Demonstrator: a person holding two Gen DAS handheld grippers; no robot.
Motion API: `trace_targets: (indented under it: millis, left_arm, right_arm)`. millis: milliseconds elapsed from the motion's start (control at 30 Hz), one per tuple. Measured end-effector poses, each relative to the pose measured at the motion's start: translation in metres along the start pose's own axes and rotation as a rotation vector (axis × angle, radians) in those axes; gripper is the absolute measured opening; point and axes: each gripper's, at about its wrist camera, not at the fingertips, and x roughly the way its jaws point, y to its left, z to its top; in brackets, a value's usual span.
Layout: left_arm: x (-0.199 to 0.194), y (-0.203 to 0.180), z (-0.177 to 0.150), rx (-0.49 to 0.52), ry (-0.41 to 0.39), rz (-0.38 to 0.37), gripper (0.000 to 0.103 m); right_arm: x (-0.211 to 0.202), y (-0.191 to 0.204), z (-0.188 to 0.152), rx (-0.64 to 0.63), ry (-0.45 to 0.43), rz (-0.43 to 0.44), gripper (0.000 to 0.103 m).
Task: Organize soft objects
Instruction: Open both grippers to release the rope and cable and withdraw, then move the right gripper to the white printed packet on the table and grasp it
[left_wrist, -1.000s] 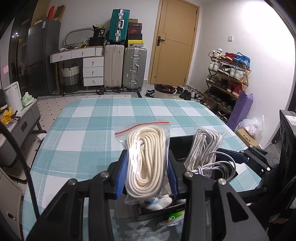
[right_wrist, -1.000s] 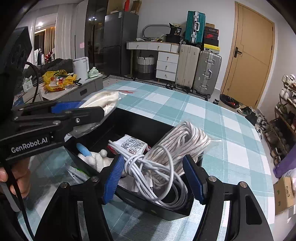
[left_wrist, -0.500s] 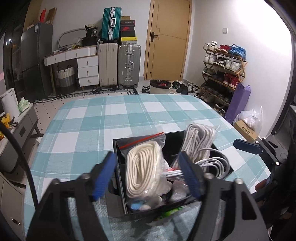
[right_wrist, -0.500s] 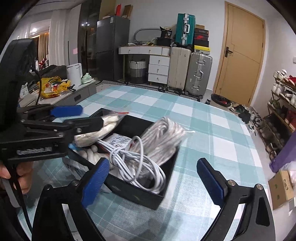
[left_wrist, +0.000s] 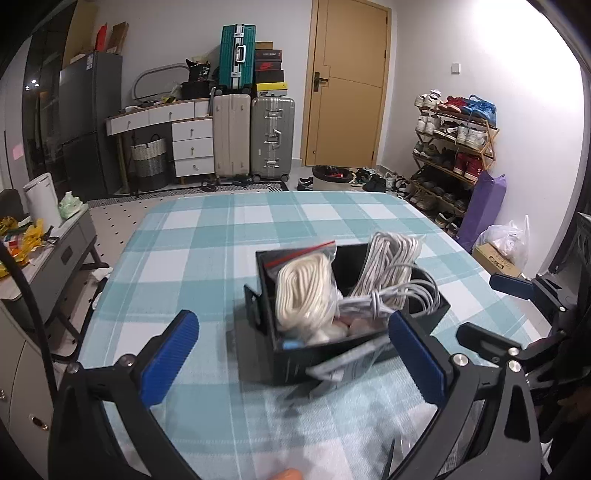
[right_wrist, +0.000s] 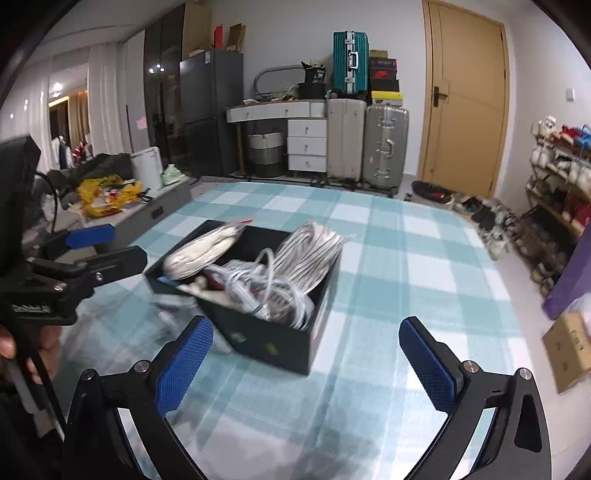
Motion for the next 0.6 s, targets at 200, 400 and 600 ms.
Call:
trace_targets:
  millis: [200, 400, 600]
  left_arm:
    - [-0.016, 0.001, -0.012, -0.007, -0.004, 0.010, 0.103]
    - [-0.023, 0.000, -0.025, -0.022, 0.017, 0.039, 0.103]
    - [-0.027, -0.001, -0.036, -0.027, 0.028, 0.036, 0.103]
  right_arm:
    - [-0.016, 0.006, -0.013, -0.001, 0.009, 0.014, 0.102]
    - [-0.026, 0.010, -0.024, -0.013, 0.025, 0.035, 0.102]
    - [-0.028, 0.016, -0.036, -0.020, 0.051, 0.062, 0.102]
